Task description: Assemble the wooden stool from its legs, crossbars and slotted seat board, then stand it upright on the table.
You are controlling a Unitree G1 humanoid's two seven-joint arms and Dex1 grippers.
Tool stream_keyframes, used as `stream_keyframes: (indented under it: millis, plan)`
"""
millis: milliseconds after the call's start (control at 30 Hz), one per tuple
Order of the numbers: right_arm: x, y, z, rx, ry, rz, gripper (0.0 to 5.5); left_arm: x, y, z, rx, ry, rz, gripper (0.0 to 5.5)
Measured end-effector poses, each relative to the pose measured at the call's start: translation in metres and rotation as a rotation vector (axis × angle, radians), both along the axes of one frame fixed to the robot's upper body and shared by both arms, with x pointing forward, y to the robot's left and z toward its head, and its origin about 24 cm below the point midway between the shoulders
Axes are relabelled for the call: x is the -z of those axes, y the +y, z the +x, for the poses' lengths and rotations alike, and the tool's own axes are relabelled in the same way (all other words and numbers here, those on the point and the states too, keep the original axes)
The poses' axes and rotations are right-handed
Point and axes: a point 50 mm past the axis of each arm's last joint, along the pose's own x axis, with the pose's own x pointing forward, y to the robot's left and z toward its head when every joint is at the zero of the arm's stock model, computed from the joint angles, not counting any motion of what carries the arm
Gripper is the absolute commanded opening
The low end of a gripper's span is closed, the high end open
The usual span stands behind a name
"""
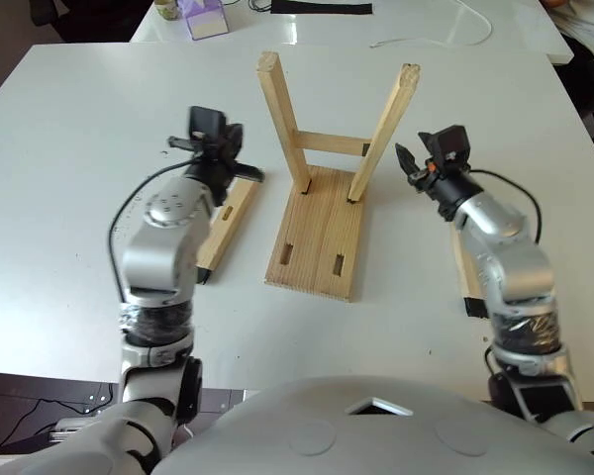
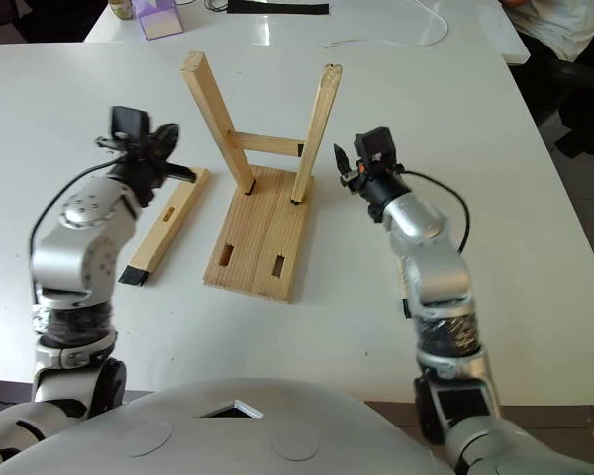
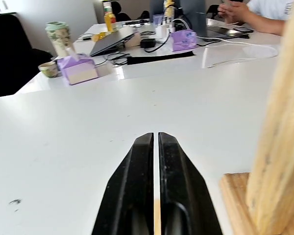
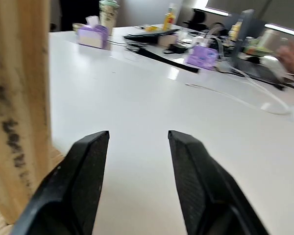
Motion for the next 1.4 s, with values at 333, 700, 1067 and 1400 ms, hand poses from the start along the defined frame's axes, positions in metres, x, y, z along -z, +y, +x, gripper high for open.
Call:
stream_keyframes:
  millis: [333, 700, 1067, 1400]
  plan:
    - [-0.015, 0.034, -0.009, 0.056, -0.04, 0.121, 0.15, -0.002, -0.025, -0.013, -0.002, -0.014, -0.015, 0.0]
    - [-0.01, 0.034, 0.015, 0.01, -0.025, 0.133, 0.01, -0.003, -0.057, -0.031, 0.103, 0.02, -0.094, 0.0]
    - [-0.005, -0.002, 0.044, 0.146, -0.061, 0.107, 0.01, -0.043, 0.012, -0.044, -0.044, -0.169, -0.276, 0.0]
    - [-0.052, -0.026, 0.01, 0.497, -0.257, 0.044, 0.01, -0.033, 0.105, -0.03, -0.491, -0.155, 0.032, 0.0]
